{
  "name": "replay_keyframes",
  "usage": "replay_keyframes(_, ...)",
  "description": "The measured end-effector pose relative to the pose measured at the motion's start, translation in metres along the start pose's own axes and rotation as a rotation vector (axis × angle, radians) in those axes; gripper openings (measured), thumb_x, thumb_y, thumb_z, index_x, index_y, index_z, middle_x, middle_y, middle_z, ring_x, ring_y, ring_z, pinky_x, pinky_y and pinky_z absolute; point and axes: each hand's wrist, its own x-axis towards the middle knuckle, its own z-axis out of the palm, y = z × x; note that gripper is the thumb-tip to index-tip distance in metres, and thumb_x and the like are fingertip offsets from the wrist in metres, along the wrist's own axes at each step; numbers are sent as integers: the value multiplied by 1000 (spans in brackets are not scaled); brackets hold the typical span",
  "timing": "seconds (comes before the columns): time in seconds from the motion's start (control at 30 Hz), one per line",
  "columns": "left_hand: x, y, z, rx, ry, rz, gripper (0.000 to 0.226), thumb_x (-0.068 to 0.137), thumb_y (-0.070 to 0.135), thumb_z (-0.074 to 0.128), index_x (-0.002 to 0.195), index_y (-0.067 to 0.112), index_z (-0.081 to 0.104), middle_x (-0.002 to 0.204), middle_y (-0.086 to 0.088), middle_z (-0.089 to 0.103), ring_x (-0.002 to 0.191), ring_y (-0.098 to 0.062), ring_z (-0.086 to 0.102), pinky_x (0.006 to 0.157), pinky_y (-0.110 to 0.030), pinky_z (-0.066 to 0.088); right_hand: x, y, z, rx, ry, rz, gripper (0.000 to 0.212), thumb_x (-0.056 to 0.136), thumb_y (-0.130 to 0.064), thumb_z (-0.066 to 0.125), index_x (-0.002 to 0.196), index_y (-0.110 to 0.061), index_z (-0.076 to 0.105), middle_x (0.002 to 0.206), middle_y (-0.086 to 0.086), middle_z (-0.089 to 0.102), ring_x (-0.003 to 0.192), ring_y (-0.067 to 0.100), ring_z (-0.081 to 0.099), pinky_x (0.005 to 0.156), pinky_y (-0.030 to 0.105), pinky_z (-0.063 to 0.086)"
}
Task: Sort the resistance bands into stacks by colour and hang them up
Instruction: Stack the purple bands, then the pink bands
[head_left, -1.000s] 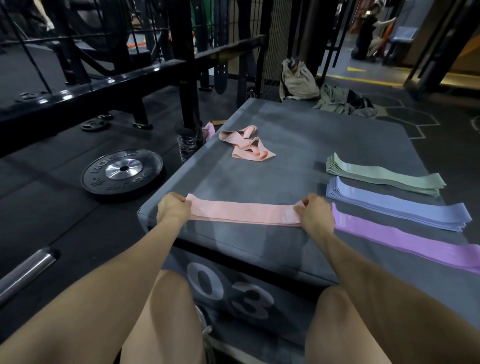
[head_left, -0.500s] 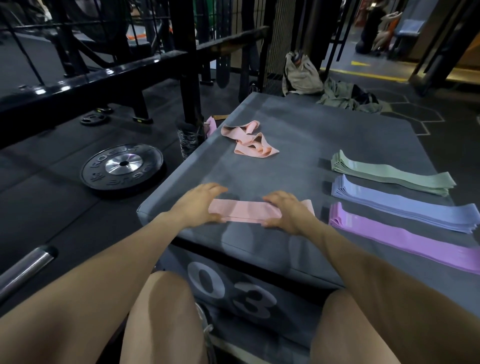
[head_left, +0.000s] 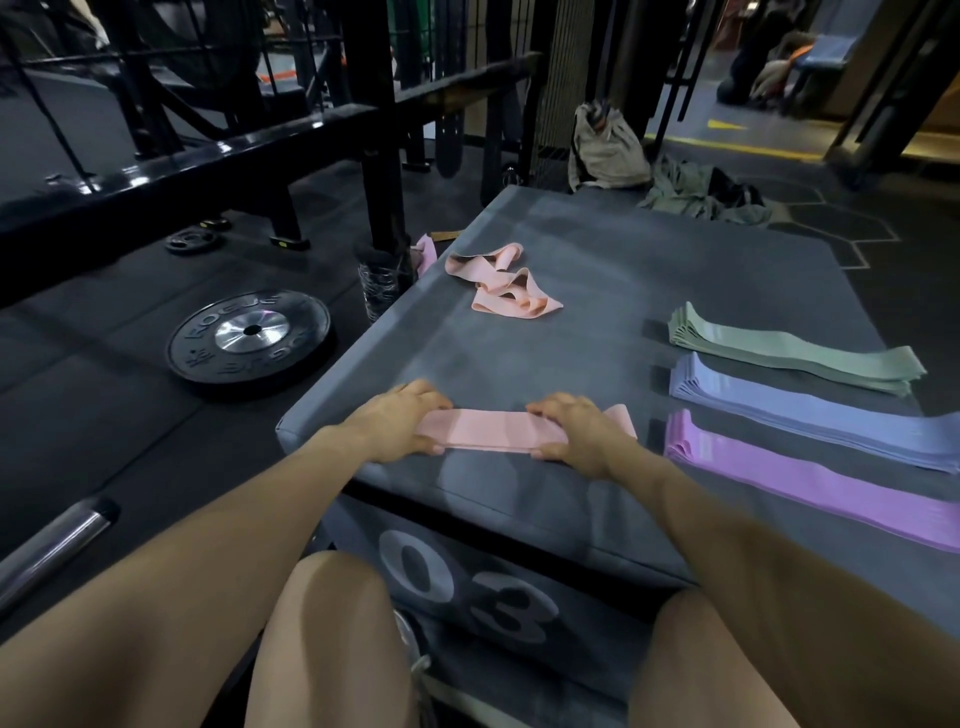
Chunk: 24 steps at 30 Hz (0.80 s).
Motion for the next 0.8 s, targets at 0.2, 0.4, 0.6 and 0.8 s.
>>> replay_keyframes(0.2,17,52,-11,61,29,31,88,74,48,72,145,20,29,142,-4,34,133,-25,34,110,-35,29,-17,23,-24,-126,14,7,77,81,-31,70,145,-13,31,151,9,30,138,25,27,111,24,15)
replay_keyframes(0.4,56,127,5,69,-31,118,87,72,51,72,142,19,31,137,-4,37,131,-23,36,104,-36,34,-26,54,-33,-145,-47,100,73,79,-39,70,137,-9,39,143,12,37,132,27,34,109,29,24)
replay_keyframes(0.6,71,135,19,56,-81,125,62,80,44,66,132,19,44,123,-8,42,121,-27,42,100,-39,41,-30,64,-30,-15,-81,46,55,80,-24,71,128,-7,49,125,15,45,117,29,46,99,29,34)
replay_keyframes(0.8,69,133,19,20,-88,120,63,80,42,66,135,24,41,122,-5,41,120,-25,42,99,-40,41,-31,63,-29,13,-71,41,64,78,-22,73,134,-9,44,131,14,40,122,29,43,102,27,32)
